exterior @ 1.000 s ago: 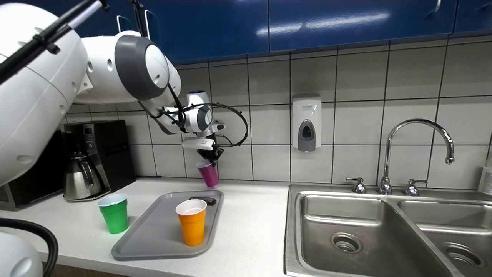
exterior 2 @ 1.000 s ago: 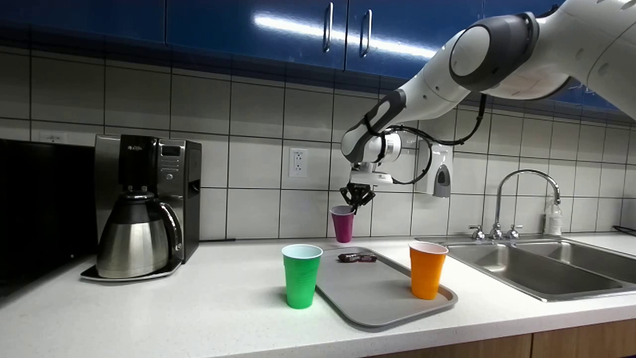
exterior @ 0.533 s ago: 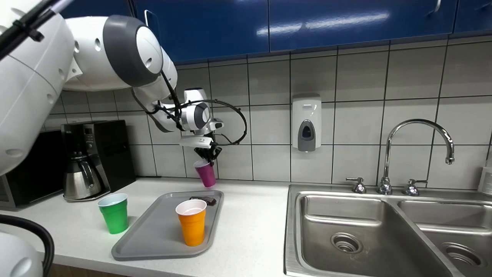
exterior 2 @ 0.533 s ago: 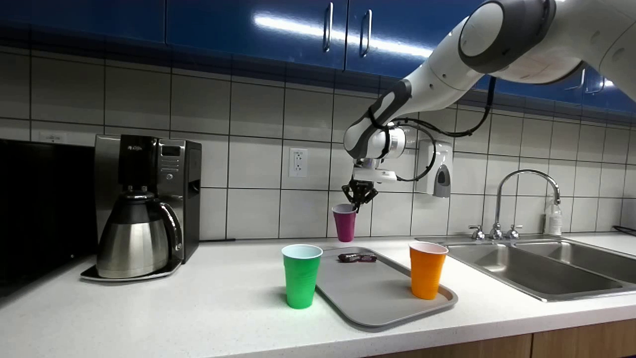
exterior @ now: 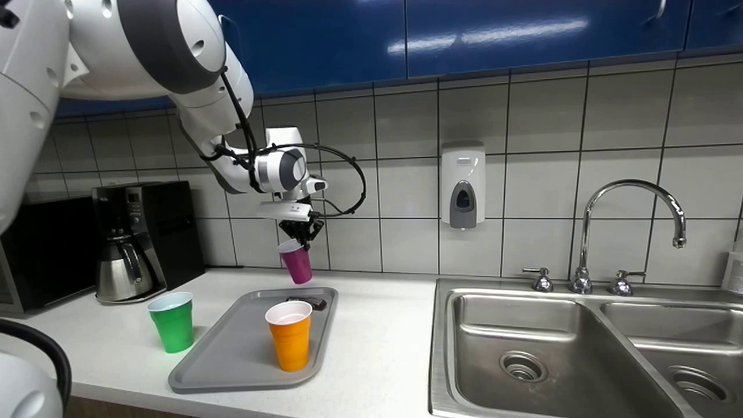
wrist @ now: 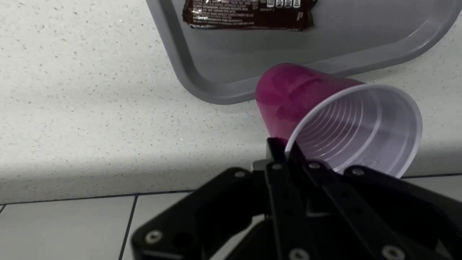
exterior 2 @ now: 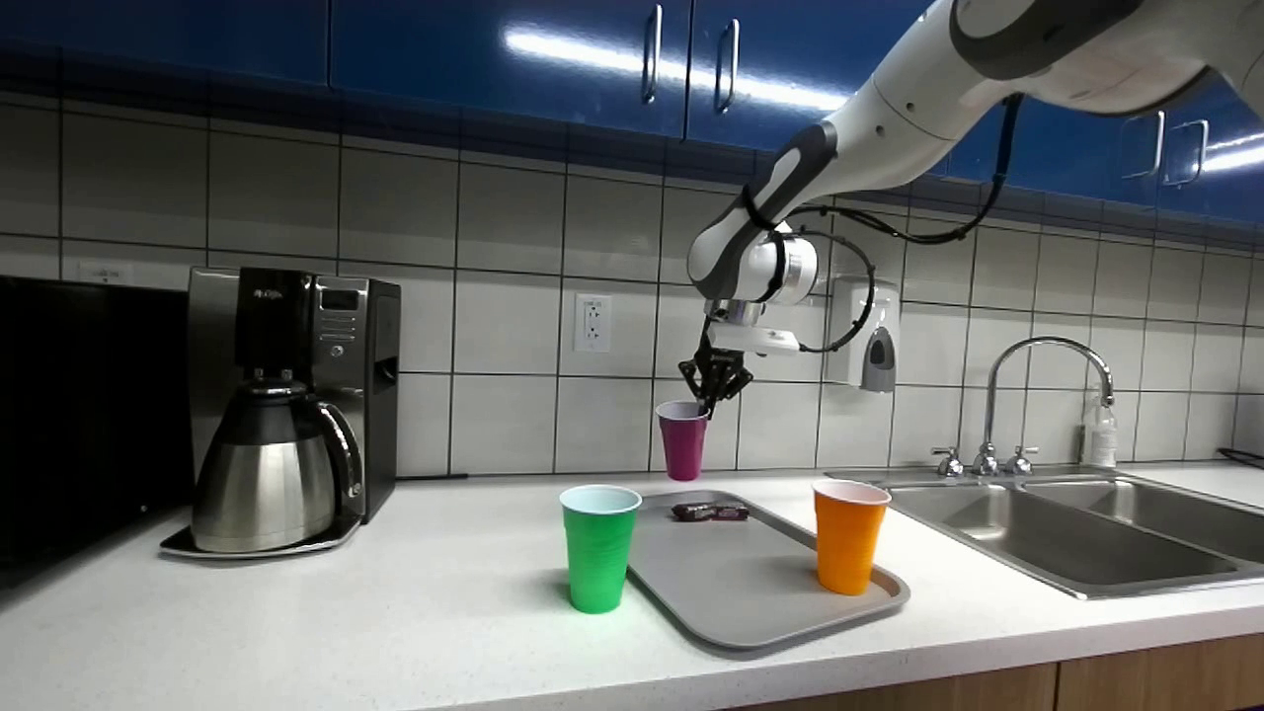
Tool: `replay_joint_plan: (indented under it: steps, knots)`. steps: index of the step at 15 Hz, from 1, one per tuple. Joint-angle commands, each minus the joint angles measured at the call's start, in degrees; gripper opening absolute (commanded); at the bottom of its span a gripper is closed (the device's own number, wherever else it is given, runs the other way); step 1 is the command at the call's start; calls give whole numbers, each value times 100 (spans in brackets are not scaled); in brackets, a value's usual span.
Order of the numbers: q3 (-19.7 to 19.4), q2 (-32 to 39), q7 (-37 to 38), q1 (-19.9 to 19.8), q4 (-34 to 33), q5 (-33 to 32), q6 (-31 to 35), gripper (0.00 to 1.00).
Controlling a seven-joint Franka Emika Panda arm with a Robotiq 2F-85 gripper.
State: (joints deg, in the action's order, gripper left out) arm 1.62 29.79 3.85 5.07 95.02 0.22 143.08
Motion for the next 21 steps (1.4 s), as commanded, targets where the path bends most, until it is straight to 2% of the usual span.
replay_joint_plan:
  steps: [1,10,21]
  knots:
    - [248,-487,-376,-157,605,265,158,1]
    - [460,-827,-725,-141,1066,513,81,1]
    - [484,-1178,-1044,-193,1677,604,-90,1]
